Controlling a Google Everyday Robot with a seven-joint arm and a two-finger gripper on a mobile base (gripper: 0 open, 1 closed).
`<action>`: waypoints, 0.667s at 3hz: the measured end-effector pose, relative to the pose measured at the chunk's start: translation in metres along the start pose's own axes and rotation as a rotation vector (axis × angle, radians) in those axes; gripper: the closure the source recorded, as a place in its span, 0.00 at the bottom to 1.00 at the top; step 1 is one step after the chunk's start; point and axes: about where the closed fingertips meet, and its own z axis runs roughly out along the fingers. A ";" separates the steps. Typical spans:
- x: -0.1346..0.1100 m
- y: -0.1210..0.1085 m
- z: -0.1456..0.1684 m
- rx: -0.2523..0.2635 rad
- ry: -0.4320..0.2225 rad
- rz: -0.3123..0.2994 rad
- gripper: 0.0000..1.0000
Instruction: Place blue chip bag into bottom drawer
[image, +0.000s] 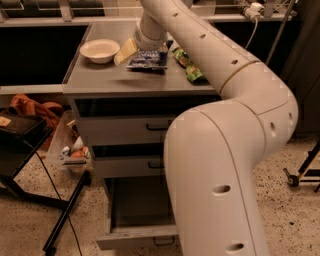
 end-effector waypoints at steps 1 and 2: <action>-0.003 -0.002 0.024 0.014 0.001 0.089 0.00; -0.013 -0.005 0.038 0.031 -0.024 0.188 0.00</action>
Offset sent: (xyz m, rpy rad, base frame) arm 0.0495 0.0169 -0.0198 0.1576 0.0210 -0.2950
